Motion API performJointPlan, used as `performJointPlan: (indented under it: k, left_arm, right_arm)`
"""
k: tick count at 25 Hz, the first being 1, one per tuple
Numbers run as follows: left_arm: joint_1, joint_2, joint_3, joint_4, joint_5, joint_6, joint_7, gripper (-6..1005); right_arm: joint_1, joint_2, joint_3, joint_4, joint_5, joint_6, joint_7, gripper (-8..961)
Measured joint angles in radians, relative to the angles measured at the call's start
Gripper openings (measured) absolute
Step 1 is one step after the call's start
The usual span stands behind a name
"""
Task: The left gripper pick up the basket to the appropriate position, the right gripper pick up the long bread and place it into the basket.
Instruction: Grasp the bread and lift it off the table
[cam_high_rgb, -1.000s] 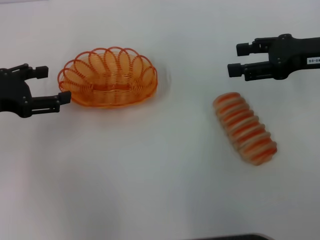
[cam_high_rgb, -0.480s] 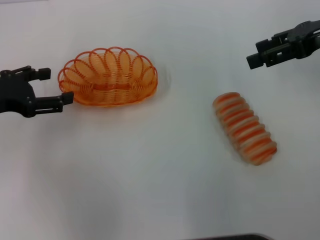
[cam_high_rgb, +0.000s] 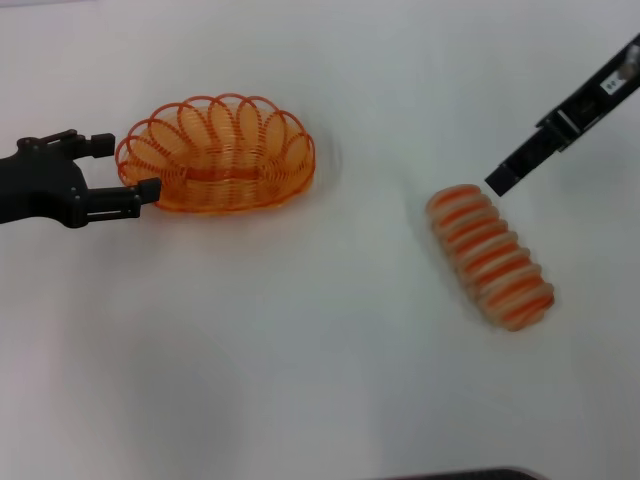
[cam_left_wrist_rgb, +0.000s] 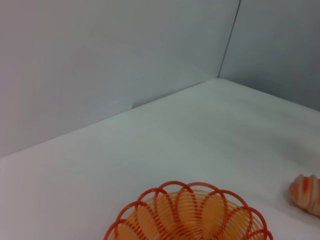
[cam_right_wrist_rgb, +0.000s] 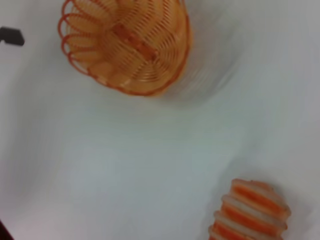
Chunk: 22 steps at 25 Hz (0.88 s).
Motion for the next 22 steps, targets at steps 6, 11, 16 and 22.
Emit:
performJointPlan:
  k: [6,11,16,22]
  left_arm:
    - [-0.006,0.002,0.007,0.003,0.000,0.013,-0.012,903]
    - [-0.011,0.003,0.023,0.003,0.001,0.014,-0.013,902]
    - [-0.025,0.002,0.039,-0.006,0.004,0.003,-0.012,902]
    - [-0.035,0.004,0.039,-0.005,0.008,0.002,-0.014,901]
  right_arm:
    - [0.030,0.017,-0.065,0.008,-0.018,0.007,0.182,795]
    - [0.024,0.021,-0.111,0.030,-0.045,0.044,0.254,794]
    - [0.018,0.021,-0.128,0.058,-0.110,0.088,0.254,713]
    - [0.015,0.031,-0.174,0.081,-0.117,0.136,0.266,785]
